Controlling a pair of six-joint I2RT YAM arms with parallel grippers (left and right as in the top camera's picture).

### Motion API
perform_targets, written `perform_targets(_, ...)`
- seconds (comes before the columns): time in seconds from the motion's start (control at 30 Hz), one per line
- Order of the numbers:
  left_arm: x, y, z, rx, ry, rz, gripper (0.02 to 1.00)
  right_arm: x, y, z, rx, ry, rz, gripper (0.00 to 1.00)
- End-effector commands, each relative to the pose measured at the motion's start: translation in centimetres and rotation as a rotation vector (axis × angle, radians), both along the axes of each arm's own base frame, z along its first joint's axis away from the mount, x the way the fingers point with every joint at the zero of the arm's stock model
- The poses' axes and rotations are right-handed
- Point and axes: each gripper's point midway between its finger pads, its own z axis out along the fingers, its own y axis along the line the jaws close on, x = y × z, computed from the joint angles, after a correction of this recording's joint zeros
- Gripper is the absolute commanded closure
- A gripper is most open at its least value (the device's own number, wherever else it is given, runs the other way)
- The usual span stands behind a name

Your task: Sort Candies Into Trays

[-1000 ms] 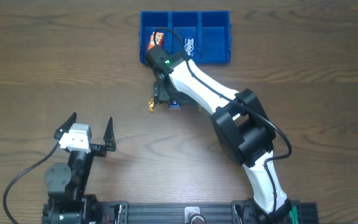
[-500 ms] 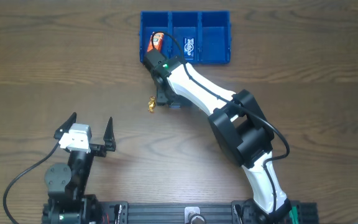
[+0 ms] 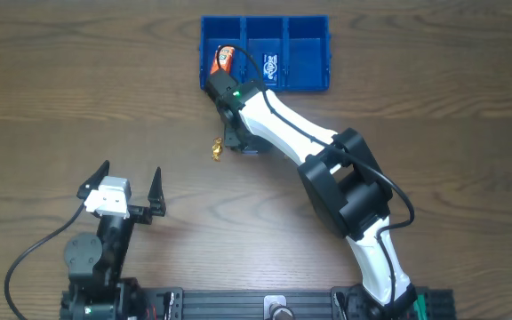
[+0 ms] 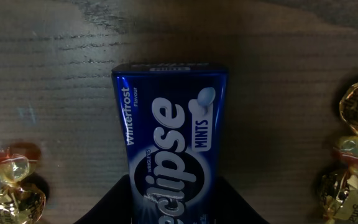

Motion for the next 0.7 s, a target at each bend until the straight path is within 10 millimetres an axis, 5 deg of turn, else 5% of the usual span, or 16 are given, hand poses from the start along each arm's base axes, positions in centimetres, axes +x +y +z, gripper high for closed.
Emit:
perform_targets(0.03,0.0,0.0,-1.6,0.012,0.043,-0.002,0.02,-0.2,0.0,-0.1,-0.008,-0.003,0.001,0.963)
perform_targets(0.1,0.0,0.0,-1.6,0.012,0.043,-0.002,0.02,0.1,0.0,1.6,0.01,-0.036,0.002,0.963)
perform_targets(0.4,0.0,0.1,-1.6,0.012,0.043,-0.001,0.02,4.1,-2.4,16.5,0.009,-0.472,0.044,0.965)
perform_targets(0.7,0.0,0.0,-1.6,0.012,0.043,-0.002,0.023,11.5,-4.4,22.4,0.049,-0.752,0.079,0.965)
